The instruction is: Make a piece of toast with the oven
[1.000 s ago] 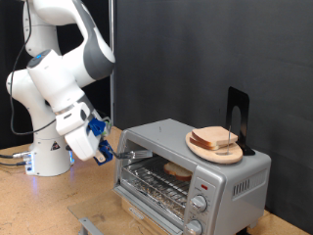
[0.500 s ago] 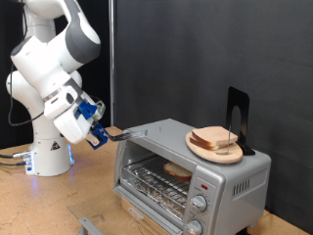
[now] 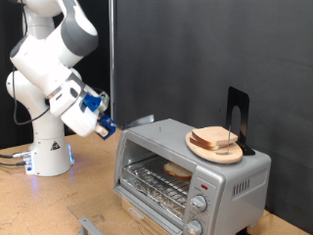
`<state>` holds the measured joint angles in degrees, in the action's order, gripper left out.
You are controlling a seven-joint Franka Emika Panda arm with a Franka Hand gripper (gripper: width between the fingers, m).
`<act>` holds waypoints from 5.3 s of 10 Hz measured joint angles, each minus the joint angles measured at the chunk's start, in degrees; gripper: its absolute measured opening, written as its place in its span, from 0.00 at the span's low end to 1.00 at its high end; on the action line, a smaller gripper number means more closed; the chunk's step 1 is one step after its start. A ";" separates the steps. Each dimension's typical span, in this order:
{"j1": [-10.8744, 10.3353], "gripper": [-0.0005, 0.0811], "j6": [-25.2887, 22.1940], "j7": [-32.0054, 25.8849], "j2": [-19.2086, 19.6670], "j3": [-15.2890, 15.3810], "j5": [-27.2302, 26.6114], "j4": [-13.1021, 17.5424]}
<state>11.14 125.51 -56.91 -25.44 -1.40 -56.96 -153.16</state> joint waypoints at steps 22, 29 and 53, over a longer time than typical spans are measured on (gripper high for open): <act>-4.94 0.50 19.07 24.51 -0.09 28.66 -2.69 0.55; -5.30 0.99 19.65 17.84 1.33 27.10 -10.44 1.93; 12.68 1.00 -18.75 38.17 -7.62 -5.12 3.20 -4.98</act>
<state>23.82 106.76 -18.74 -33.06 -6.51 -53.75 -158.14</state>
